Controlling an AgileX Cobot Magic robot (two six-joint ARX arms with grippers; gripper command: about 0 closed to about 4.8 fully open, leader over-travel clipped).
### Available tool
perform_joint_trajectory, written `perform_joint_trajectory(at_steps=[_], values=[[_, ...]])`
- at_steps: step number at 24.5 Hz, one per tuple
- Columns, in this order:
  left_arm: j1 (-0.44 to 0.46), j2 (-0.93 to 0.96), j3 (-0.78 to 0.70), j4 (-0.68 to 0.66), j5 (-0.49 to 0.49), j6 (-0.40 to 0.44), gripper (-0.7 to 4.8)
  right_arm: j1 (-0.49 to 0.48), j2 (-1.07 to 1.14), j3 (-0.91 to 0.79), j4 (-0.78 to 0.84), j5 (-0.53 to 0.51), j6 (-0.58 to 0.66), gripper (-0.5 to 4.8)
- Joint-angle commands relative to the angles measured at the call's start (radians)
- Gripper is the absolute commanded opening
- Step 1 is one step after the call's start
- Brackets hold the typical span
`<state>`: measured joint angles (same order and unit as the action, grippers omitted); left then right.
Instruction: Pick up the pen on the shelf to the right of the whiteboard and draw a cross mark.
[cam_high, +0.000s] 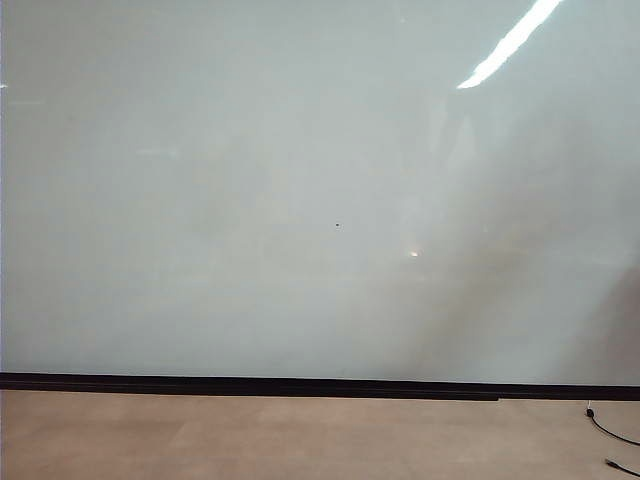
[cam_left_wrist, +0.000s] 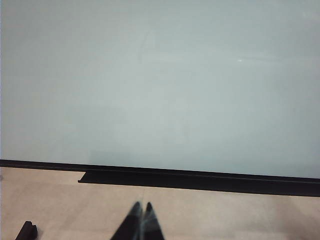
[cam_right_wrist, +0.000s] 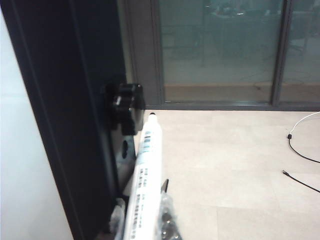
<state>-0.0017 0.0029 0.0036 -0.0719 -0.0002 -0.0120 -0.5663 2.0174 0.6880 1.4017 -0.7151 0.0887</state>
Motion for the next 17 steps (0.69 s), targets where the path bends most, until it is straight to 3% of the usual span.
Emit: perform_joint_trajectory(at_steps=[1,11,17], values=[[0.000,0.000,0.003,0.005,0.003,0.004,-0.04,0.006,-0.005,0.001,0.013,-0.021,0.002,-0.02],[0.000,0.000,0.003,0.005,0.003,0.004,-0.05,-0.001,-0.034,0.001,0.013,0.049,0.000,-0.03],[0.000,0.000,0.003,0.005,0.004,0.004,-0.04,-0.007,-0.038,-0.013,0.010,0.181,0.001,-0.03]])
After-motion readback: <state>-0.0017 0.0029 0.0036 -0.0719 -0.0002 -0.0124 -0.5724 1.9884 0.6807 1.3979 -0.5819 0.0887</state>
